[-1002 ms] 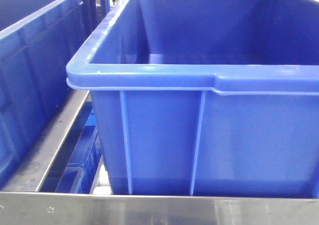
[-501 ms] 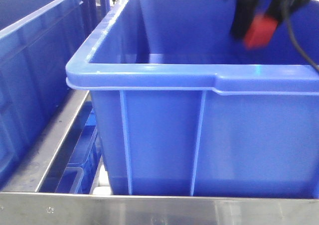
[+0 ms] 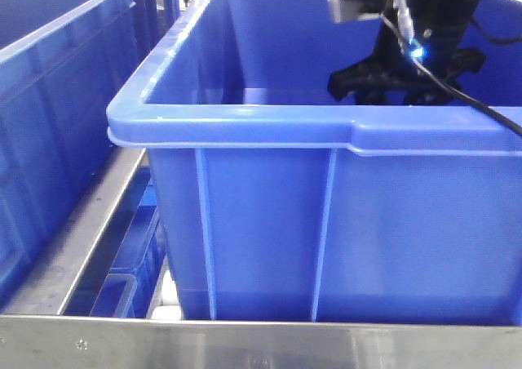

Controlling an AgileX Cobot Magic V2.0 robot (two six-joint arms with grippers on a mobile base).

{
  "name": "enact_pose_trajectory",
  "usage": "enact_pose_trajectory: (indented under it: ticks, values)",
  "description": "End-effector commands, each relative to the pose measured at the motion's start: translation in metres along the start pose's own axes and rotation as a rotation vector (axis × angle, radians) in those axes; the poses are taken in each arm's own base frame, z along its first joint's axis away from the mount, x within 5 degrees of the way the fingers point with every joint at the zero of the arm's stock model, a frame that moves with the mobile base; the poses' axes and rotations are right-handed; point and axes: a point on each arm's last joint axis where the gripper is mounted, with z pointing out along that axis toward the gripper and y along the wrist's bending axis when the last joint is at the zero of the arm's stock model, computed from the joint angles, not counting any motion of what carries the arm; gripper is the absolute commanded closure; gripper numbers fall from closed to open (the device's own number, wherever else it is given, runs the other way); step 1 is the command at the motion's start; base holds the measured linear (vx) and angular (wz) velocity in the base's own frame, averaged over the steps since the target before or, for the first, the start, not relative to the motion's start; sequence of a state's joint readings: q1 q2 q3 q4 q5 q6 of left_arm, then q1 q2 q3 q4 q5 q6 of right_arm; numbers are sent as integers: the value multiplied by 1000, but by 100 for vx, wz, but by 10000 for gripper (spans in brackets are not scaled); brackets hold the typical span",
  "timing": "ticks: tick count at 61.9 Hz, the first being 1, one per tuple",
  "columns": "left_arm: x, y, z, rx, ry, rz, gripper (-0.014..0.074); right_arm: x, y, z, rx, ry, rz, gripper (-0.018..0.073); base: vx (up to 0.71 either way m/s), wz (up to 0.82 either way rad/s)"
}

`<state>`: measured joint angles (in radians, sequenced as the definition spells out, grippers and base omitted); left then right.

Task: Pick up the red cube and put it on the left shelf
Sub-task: 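Lower the red cube into the blue bin with the right gripper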

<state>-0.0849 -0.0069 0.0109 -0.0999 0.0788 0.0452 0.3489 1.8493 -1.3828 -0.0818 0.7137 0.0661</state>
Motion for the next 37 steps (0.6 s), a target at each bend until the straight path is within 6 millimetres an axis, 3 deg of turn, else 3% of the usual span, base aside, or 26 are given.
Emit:
enact_pose_trajectory:
  ticks: [1, 15, 32, 37]
  values:
    - [0, 1, 0, 0, -73, -7, 495, -14, -2, -20, 7, -104, -12, 492, 0, 0]
    - [0, 1, 0, 0, -73, -7, 496, -12, -3, -20, 9, -81, -11, 445, 0, 0]
    - [0, 1, 0, 0, -73, -7, 495, -12, -3, -22, 9, -80, -11, 85, 0, 0]
    - [0, 1, 0, 0, -73, -7, 495, -12, -3, -26, 9, -91, -11, 46, 0, 0]
